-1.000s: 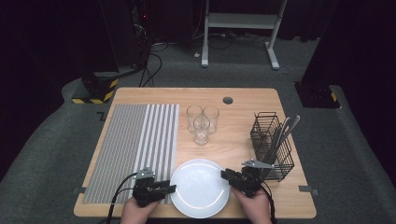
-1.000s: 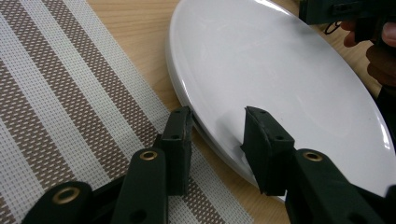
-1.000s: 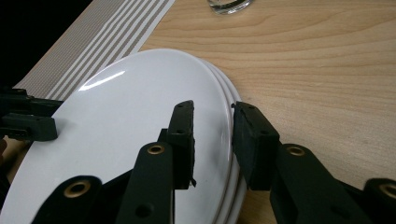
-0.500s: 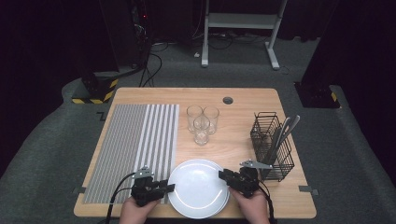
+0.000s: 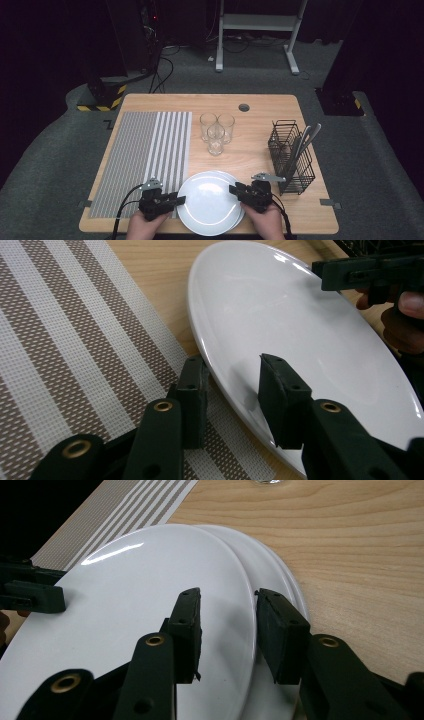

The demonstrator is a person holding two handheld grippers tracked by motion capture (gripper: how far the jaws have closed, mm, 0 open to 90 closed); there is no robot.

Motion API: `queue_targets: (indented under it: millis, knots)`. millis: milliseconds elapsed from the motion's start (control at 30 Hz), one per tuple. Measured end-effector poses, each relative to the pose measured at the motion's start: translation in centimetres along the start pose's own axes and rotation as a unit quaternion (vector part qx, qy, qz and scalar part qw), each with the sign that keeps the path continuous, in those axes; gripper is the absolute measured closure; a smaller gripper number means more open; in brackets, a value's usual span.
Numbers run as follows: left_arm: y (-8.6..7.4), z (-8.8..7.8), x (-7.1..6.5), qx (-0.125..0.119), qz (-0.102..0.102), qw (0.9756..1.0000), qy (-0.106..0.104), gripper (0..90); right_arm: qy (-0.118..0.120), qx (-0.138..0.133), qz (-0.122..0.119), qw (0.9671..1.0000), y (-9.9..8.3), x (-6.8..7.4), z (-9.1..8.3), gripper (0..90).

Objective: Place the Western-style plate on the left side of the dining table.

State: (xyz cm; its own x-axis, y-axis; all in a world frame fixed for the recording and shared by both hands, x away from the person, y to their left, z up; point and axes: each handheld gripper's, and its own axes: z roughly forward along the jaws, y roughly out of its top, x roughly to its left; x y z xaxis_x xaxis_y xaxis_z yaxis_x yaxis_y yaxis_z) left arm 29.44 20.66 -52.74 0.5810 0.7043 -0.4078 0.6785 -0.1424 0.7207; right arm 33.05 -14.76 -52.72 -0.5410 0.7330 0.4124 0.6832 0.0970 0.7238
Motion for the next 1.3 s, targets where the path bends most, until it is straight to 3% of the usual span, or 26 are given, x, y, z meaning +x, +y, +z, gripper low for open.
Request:
queue_targets:
  millis: [167,433,933,1000,1033,1067,1100,1133,1167,1200,1233,1300]
  knots:
    - [0.1,-0.2,-0.1,-0.003,0.002,1.0000,0.008,66.1,0.006,0.004,-0.003,1.0000,-0.1,0.1,0.1,59.2]
    - [0.1,-0.4,0.3,-0.004,-0.010,0.9999,-0.003,68.2,0.024,0.013,-0.005,0.9996,0.1,-0.4,-0.1,58.6]
    - [0.5,-1.0,1.6,-0.025,-0.027,0.9993,-0.003,72.1,0.027,0.016,-0.008,0.9995,0.0,-0.1,0.1,58.0]
    - [0.7,-1.0,1.7,-0.031,-0.025,0.9992,0.001,72.3,0.026,0.016,-0.009,0.9995,0.0,-0.1,0.2,57.8]
    - [0.8,-1.3,1.7,-0.052,-0.013,0.9985,0.014,76.9,0.027,0.017,-0.006,0.9995,0.0,-0.1,0.1,57.8]
    - [1.0,-1.6,1.6,-0.058,-0.010,0.9981,0.017,84.5,0.027,0.016,-0.008,0.9995,0.0,-0.1,0.2,57.2]
    - [1.2,-1.6,1.4,-0.059,-0.001,0.9978,0.030,85.3,0.026,0.016,-0.006,0.9995,0.0,-0.1,0.1,57.1]
    - [1.2,-1.6,1.4,-0.059,-0.001,0.9978,0.030,87.5,0.026,0.017,-0.006,0.9995,0.0,-0.1,0.1,57.2]
    - [1.2,-1.4,1.1,-0.039,0.025,0.9965,0.070,86.8,0.025,0.016,-0.007,0.9995,0.0,-0.1,0.1,57.7]
    - [1.2,-1.4,1.1,-0.039,0.025,0.9965,0.070,84.7,0.025,0.016,-0.007,0.9995,0.0,-0.1,0.1,57.7]
    - [0.9,-1.5,1.2,-0.045,0.001,0.9976,0.053,83.3,0.022,0.015,-0.010,0.9996,0.0,0.0,0.1,57.9]
    - [0.7,-2.1,1.6,-0.059,-0.021,0.9977,0.024,75.6,0.022,0.015,-0.008,0.9996,0.0,0.0,0.1,57.9]
